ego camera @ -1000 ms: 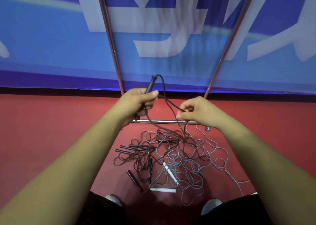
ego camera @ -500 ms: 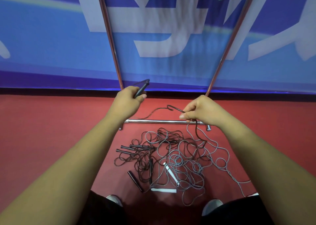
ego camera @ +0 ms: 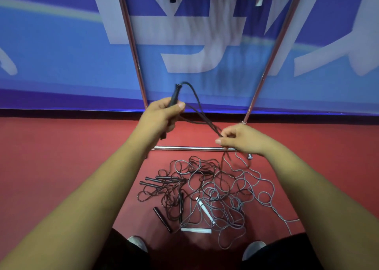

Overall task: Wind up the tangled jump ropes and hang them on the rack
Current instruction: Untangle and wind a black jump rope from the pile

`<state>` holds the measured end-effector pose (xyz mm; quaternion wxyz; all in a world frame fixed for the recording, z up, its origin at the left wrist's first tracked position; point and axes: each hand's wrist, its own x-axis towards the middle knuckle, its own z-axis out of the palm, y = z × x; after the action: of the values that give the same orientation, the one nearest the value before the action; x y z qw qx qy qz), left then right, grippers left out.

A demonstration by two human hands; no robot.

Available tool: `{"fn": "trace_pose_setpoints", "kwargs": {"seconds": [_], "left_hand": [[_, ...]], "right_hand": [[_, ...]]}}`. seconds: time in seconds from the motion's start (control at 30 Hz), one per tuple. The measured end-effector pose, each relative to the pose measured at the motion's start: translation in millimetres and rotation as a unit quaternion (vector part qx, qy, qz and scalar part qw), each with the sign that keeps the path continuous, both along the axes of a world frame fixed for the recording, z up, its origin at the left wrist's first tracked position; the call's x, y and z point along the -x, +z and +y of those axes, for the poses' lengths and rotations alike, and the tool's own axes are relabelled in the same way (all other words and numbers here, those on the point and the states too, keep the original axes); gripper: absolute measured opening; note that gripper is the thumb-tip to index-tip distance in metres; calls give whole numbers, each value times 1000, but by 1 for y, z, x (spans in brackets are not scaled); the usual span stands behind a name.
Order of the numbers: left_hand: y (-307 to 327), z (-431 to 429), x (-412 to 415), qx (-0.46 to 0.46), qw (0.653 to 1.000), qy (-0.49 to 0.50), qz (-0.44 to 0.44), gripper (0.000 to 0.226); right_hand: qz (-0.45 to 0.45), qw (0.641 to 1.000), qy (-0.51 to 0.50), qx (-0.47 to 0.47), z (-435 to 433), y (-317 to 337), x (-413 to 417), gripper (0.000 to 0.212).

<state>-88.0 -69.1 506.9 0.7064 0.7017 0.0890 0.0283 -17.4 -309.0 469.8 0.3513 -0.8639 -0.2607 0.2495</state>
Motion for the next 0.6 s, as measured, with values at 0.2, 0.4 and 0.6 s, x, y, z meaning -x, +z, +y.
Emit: {"fn": "trace_pose_setpoints", "kwargs": {"seconds": [0.2,0.4,0.6], "left_hand": [[-5,12,7,-23,993,103,44,17],[7,26,10,-190,968,149,61,11],[33,6,16,-161,979,116,-38,15]], "right_hand": [[-36,998,-58,-16,-16,-14,-2,17],[-98,983,-115,-101,0,31,11,15],[-104,992,-49,-60,25,71,18,12]]}}
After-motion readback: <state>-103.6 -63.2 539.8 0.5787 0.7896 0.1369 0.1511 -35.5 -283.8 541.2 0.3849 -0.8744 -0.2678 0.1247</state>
